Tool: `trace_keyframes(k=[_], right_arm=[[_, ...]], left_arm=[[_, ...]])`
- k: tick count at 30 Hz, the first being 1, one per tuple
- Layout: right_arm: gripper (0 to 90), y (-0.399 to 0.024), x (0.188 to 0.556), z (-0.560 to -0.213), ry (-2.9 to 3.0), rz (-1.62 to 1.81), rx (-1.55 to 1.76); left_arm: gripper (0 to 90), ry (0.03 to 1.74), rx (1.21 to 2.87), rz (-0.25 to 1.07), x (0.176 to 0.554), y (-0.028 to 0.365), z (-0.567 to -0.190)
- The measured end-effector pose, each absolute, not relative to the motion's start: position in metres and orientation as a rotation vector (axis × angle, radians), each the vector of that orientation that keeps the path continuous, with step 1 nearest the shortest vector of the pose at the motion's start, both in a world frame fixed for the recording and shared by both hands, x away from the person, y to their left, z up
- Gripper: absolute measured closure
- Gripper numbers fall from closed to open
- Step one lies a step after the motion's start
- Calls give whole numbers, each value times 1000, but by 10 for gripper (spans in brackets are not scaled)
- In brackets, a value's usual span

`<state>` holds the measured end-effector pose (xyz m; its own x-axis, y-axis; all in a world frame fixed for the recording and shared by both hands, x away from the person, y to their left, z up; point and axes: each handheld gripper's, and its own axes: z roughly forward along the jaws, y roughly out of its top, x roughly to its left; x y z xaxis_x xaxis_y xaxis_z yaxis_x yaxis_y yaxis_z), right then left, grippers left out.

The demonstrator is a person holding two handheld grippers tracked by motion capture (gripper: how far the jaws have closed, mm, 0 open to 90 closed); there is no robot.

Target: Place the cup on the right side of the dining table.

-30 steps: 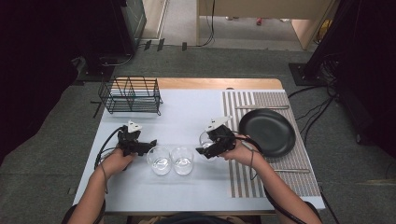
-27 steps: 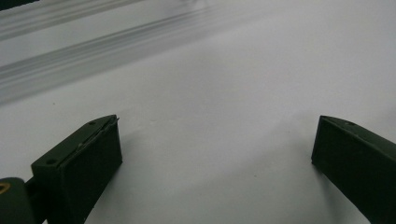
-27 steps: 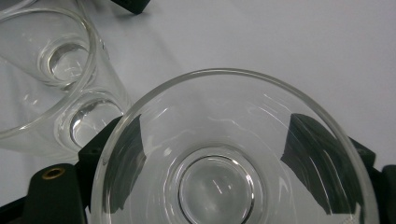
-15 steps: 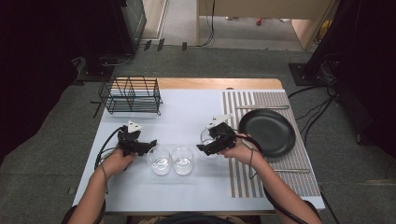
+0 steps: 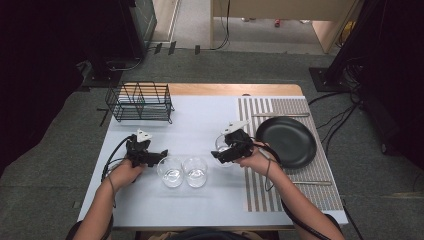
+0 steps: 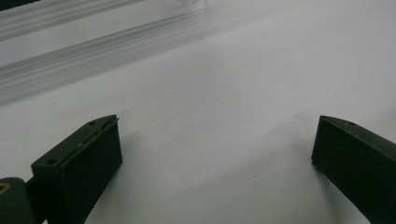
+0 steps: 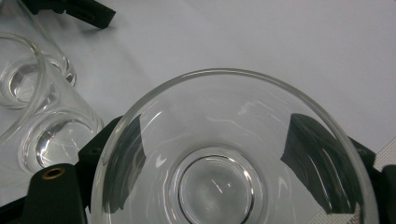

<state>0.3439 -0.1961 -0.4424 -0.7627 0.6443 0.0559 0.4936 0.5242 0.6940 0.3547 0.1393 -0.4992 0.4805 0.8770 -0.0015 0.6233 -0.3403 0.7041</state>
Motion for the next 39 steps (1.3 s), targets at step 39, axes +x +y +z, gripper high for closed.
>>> trace_keyframes(k=[39], right_arm=[[190,-201,358,-443,2482,1033,1103]], left_arm=[[15,1236,2079,508,355,139,-499]])
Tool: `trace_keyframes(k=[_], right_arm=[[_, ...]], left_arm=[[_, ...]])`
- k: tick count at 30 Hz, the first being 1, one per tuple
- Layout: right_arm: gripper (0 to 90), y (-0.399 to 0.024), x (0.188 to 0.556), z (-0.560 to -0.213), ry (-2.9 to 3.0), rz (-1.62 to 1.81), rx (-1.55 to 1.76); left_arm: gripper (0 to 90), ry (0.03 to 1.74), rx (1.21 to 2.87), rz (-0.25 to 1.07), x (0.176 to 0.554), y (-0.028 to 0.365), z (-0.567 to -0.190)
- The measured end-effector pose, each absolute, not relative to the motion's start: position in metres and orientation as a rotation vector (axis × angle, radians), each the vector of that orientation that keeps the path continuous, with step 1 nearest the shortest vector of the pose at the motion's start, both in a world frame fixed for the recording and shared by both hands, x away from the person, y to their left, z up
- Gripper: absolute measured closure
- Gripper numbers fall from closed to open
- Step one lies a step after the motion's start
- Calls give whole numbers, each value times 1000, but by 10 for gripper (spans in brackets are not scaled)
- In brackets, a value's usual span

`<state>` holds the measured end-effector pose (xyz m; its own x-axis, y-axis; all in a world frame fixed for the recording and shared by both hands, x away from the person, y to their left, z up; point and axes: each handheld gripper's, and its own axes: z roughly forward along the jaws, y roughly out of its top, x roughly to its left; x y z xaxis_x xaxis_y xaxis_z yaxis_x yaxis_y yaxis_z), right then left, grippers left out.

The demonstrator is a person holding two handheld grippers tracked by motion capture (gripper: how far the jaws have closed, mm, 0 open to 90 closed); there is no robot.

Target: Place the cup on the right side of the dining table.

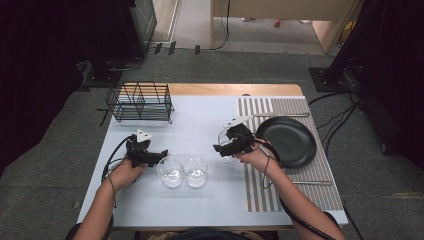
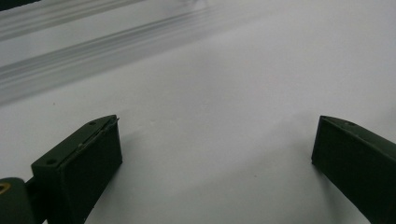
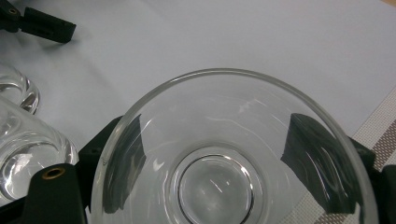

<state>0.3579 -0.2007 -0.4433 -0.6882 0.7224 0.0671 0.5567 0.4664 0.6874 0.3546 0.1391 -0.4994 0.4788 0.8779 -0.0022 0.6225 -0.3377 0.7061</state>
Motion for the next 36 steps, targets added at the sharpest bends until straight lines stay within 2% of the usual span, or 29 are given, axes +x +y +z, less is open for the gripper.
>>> trace_keyframes(k=[36], right_arm=[[190,-203,371,-444,2425,998,1161]], left_arm=[[15,1234,2080,512,354,139,-499]])
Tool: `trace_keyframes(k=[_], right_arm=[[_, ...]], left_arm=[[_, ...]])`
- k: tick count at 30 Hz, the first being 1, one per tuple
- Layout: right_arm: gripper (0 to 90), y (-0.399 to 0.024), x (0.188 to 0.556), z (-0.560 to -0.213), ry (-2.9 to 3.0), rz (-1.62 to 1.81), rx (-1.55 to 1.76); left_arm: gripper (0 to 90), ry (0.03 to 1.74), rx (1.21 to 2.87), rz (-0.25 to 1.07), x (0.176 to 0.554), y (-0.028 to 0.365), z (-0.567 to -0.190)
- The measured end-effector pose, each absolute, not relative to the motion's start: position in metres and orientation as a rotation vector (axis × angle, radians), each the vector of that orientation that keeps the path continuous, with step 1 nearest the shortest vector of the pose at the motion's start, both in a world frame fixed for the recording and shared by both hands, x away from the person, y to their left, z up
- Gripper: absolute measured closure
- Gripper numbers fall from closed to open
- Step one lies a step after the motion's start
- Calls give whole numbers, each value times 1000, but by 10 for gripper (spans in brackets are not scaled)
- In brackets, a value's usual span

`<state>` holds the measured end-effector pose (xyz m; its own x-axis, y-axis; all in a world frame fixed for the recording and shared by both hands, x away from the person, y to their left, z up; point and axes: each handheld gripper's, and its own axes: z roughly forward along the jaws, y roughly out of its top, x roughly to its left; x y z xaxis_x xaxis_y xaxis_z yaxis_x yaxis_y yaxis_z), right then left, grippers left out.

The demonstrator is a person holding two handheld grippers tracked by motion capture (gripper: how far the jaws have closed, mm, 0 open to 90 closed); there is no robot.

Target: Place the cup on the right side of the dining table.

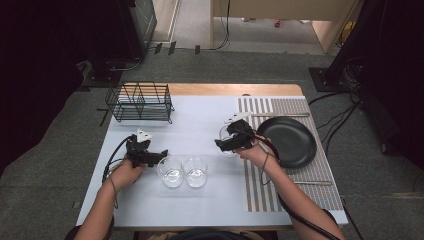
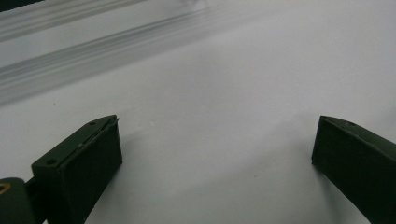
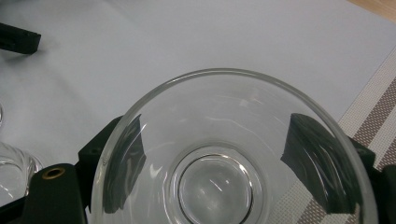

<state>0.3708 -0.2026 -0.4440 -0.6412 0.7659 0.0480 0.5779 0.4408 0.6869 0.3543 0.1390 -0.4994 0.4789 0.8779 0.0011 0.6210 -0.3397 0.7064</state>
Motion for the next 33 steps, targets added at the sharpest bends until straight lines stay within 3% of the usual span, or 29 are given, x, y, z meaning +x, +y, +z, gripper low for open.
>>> trace_keyframes(k=[33], right_arm=[[190,-203,386,-446,2382,984,1194]], left_arm=[[15,1234,2082,512,354,139,-499]])
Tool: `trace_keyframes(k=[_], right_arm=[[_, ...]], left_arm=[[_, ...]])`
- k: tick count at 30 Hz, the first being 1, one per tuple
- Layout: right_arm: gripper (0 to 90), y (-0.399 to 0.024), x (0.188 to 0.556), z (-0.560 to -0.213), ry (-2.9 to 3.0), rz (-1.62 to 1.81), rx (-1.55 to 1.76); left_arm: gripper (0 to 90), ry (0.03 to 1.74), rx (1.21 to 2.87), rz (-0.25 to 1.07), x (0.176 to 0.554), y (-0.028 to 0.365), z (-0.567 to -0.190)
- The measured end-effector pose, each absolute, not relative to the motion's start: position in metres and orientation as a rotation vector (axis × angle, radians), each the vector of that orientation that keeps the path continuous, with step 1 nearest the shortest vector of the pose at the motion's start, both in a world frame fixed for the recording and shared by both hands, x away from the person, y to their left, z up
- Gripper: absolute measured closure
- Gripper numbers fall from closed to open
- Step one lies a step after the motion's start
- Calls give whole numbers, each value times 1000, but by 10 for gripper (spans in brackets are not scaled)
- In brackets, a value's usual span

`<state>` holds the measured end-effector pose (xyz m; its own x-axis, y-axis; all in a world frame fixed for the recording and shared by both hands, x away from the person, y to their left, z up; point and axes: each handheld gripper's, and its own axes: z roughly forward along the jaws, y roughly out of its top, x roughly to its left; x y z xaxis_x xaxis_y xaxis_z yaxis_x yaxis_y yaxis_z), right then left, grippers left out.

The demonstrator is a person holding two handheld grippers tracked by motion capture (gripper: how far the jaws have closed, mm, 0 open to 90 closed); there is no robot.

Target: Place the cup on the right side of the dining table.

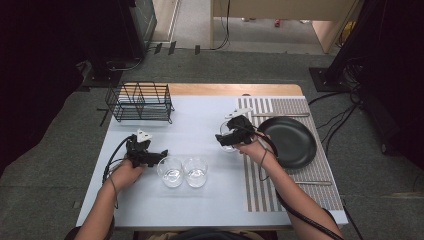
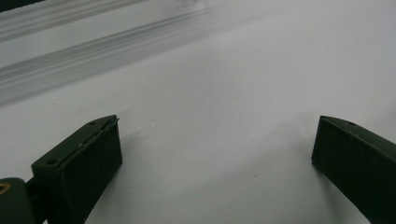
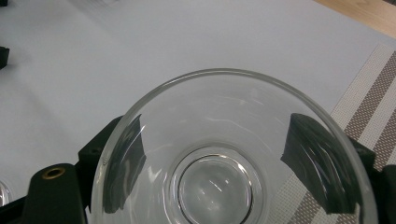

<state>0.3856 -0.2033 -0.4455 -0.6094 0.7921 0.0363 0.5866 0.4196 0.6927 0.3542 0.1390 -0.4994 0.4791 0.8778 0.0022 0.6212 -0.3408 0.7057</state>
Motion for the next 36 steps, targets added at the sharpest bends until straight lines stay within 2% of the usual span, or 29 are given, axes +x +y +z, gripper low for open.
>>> trace_keyframes(k=[36], right_arm=[[190,-214,399,-446,2320,980,1245]], left_arm=[[15,1234,2082,513,354,139,-499]])
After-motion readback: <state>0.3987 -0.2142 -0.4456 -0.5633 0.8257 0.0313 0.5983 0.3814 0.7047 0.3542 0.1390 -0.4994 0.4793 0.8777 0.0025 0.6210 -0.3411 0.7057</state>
